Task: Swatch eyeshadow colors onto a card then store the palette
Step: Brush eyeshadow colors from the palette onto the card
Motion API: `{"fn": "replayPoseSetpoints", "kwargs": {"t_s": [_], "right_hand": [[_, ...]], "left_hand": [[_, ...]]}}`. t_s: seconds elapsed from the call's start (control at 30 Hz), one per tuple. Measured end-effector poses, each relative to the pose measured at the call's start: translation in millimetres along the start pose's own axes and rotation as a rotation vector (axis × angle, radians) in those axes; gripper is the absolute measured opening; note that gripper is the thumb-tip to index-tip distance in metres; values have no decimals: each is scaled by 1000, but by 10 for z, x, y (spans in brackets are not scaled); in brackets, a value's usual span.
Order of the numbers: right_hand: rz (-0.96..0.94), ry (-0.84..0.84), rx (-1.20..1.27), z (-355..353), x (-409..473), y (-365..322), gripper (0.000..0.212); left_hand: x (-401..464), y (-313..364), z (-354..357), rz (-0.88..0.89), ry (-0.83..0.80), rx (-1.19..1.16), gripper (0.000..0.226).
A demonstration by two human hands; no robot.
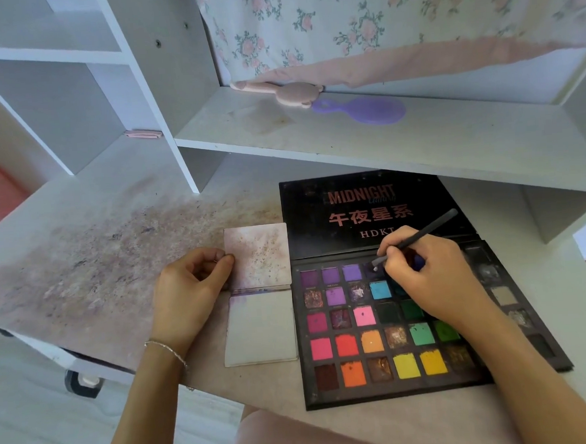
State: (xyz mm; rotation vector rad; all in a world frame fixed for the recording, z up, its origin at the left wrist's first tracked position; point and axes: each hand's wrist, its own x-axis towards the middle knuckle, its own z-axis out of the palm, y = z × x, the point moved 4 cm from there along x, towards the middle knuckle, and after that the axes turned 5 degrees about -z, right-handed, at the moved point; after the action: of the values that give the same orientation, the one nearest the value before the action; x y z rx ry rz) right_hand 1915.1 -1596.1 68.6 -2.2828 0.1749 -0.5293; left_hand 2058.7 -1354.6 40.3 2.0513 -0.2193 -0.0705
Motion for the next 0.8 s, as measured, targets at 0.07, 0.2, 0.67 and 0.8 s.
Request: {"fn": "replayPoseSetpoints", "kwargs": {"t_s": [0.07,0.2,0.67,0.8], "right_hand": [[10,-13,-9,13,-1,0,31],[28,41,10,-15,3,5,31],[29,2,313,284,34,-297,19],[-5,-71,349,548,43,-486,20]], "left_hand": [[-3,15,0,8,3,1,20],[-9,22,1,8,2,6,19],[-19,23,0,-12,-12,13,16],[-25,26,-8,-31,-7,16,15]]}}
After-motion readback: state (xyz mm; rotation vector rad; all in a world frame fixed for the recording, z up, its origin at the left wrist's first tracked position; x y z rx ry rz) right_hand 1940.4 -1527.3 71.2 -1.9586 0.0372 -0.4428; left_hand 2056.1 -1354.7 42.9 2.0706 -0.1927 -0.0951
